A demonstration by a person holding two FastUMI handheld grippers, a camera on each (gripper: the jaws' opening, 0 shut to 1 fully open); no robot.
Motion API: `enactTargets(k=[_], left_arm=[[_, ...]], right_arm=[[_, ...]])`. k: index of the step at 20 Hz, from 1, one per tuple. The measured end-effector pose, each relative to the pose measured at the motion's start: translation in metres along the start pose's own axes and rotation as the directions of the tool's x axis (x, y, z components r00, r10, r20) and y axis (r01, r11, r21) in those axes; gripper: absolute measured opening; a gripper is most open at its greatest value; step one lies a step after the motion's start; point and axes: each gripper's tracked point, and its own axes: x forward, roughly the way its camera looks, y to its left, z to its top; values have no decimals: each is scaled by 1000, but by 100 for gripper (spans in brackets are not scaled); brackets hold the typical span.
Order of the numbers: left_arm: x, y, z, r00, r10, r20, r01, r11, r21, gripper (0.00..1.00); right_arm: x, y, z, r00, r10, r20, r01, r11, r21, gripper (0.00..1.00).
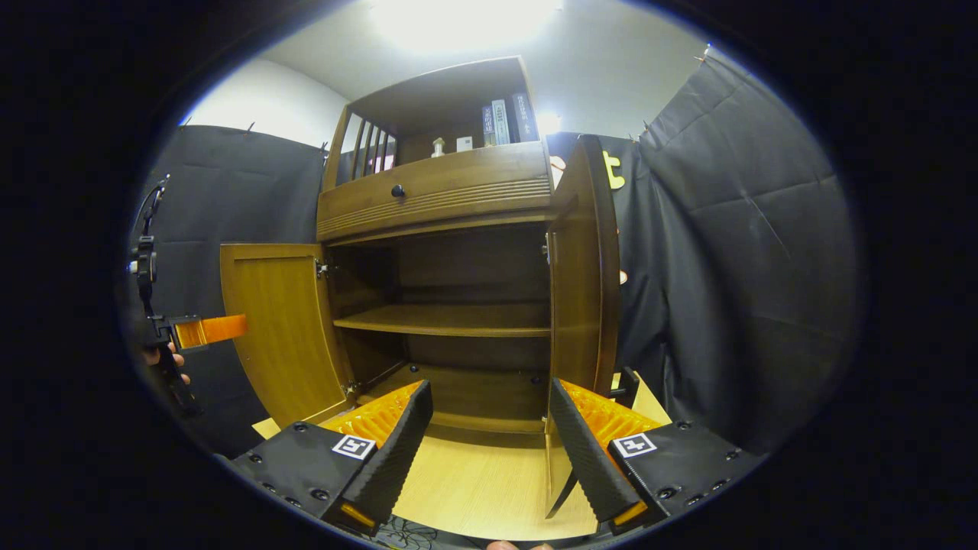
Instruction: Open the right door of the double-door shoe cabinet with the right hand, and open the left door with the left hand.
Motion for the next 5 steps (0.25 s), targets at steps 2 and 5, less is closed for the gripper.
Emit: enactTargets(k=[2, 5], left_arm=[[-3, 4, 1, 1000, -30, 9, 30, 1000, -1, 99], [-4, 17, -1, 998, -59, 14, 59, 998, 14, 99]], right_arm=[[1, 6, 1, 1000, -16, -3, 16, 1000, 1, 97], [3, 18, 2, 999, -40, -2, 40, 999, -13, 97]])
